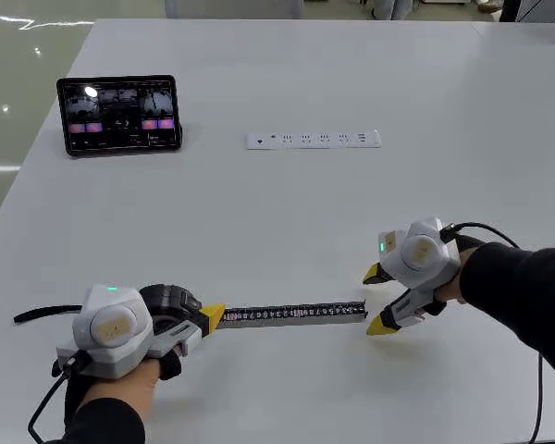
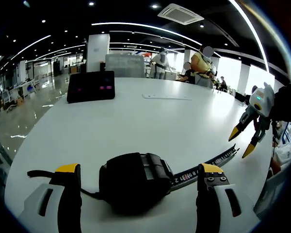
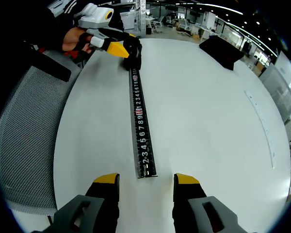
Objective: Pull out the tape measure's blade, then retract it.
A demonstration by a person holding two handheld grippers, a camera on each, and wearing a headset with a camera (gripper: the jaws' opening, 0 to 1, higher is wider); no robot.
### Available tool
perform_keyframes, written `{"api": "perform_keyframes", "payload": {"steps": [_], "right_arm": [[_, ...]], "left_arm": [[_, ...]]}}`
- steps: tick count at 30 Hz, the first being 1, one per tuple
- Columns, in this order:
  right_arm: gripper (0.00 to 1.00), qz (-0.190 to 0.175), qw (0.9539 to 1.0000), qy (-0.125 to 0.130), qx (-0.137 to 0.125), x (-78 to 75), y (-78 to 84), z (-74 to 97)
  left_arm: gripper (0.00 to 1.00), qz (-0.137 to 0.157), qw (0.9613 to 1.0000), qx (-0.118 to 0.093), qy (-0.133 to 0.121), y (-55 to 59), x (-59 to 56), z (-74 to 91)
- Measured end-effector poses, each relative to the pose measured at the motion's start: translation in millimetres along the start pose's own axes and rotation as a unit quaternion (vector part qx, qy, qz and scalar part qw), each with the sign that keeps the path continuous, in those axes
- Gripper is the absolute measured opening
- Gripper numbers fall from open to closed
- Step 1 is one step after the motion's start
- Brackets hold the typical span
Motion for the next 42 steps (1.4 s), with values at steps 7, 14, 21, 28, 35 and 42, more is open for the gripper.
{"api": "perform_keyframes", "payload": {"steps": [7, 14, 21, 28, 35, 42], "right_arm": [[0.28, 0.023, 0.9997, -0.002, 0.0, 1.1, -2.5, -3.9], [0.21, 0.03, 0.9995, -0.007, 0.004, 1.2, -2.3, -6.2], [0.13, 0.025, 0.9997, 0.001, 0.009, -5.1, -1.8, -9.7], [0.11, 0.031, 0.9993, -0.006, 0.02, -3.3, -3.9, -10.1], [0.1, 0.015, 0.9992, -0.003, 0.038, -3.8, -5.7, -10.1], [0.11, 0.006, 0.9987, 0.001, 0.05, -3.8, -6.8, -9.7]], "left_arm": [[0.96, 0.01, 0.9999, -0.006, -0.005, 1.7, -0.4, -2.7], [0.94, 0.007, 0.9999, -0.014, -0.005, -0.9, -1.9, -2.6], [0.91, 0.013, 0.9998, -0.014, -0.008, 1.3, -0.4, -3.4], [0.88, 0.018, 0.9997, -0.015, -0.01, 0.3, 0.8, -5.9], [0.77, 0.026, 0.9995, -0.005, -0.019, 7.9, 3.1, -9.2], [0.64, 0.035, 0.9991, 0.003, -0.025, 8.2, 5.2, -10.7]]}}
Point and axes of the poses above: the centre of the closed fingertips' face, and the gripper's own axes: z roughly backward along the fingers, x roughly to its left, y roughly out of its underside, the point moved 6 cm from there along z, roughly backward along the fingers, and after that the axes turned 1 degree about -y, right-handed, at the moved point
